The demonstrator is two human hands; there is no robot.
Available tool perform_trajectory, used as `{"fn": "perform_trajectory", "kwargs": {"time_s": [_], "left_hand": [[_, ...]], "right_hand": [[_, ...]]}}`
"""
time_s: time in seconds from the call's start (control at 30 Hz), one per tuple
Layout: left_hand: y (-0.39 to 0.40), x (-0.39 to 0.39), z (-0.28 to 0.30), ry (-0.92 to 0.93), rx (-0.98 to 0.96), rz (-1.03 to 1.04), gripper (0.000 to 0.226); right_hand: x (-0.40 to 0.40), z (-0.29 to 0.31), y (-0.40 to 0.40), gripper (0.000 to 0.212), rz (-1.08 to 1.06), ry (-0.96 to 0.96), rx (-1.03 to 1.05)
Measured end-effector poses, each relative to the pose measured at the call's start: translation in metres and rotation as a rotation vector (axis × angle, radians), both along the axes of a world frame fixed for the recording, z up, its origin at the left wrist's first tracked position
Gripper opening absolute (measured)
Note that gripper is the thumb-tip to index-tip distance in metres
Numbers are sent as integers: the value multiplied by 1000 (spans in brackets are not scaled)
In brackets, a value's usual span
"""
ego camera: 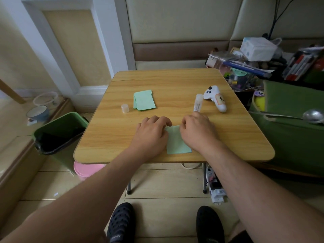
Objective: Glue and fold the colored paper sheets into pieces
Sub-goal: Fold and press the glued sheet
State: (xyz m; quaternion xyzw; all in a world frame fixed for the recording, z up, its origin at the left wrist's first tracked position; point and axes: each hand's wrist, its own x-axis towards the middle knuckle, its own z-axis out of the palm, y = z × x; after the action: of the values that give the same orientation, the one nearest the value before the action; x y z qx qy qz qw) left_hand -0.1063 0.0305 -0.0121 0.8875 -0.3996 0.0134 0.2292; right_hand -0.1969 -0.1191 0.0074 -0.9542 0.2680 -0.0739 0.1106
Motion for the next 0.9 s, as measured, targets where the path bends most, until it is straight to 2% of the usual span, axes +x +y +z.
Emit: {"fn": "perform_trajectory", "kwargs": {"time_s": [0.17,0.4,0.53,0.77,0.9], "left_hand": [[1,0,-1,-7,-8,-4,33],[3,-2,-3,-8,-22,3,35],[2,-1,-2,9,-34,7,35],[3,1,-1,33,-46,-5,36],[3,0,0,36,-46,-8,36]], "right_hand": [[3,2,1,27,-24,-11,1],[7,4,-2,26,-99,-47,183],[7,3,-2,21,-102,-110,211],[-2,1,-3,30,42,-7,-27],[-2,2,-2,27,40,-51,-14]]}}
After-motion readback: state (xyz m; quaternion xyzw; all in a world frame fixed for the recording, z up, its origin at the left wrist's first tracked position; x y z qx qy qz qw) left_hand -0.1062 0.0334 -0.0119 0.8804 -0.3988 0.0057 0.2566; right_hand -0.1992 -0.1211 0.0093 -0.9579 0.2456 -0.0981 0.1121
